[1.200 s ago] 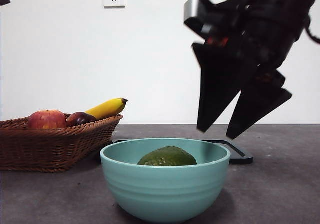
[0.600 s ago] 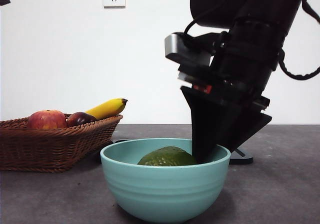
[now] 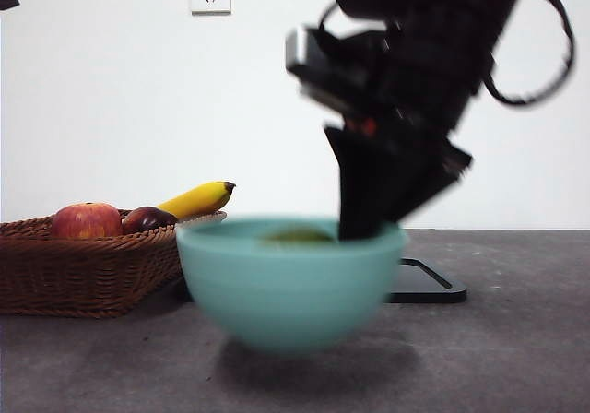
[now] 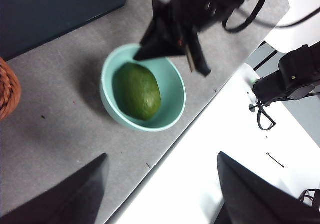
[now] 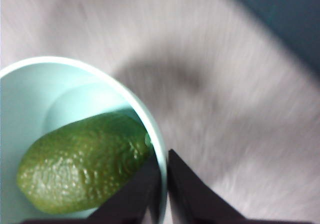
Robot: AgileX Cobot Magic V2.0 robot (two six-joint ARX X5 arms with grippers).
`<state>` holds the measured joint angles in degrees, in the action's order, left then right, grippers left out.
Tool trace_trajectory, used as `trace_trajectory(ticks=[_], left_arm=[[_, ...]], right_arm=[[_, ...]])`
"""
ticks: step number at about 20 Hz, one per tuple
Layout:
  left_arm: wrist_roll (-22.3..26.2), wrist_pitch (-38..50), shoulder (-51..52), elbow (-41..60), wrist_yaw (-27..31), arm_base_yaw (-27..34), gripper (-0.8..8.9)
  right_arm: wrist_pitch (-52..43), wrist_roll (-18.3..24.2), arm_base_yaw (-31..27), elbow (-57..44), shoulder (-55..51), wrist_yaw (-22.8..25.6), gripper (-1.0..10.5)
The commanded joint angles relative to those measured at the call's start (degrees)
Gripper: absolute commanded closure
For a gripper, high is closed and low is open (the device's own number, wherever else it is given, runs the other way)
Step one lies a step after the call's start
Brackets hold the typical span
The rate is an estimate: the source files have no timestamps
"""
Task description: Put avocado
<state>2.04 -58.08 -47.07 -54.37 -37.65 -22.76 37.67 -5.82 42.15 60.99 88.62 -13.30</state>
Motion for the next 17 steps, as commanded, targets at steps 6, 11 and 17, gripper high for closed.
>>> trace_trajectory(ticks=[6,11,17], left_arm=[[0.50,0.42,-0.20,-0.59,-0.31,-0.24,4.71],[0.50,0.44,-0.20,-0.59,-0.31,-0.24,4.70],[0.50,0.39,-0.20,-0.59,-0.31,-0.24,4.70]], right_arm=[[2.38,0.22,-7.65,14.32,3.32,-0.17,9.4],[6.21,2.23,-13.31,26.14,13.53,-0.17,9.4],[4.46,2.62,-17.18,33.03,25.16,-0.42,9.4]])
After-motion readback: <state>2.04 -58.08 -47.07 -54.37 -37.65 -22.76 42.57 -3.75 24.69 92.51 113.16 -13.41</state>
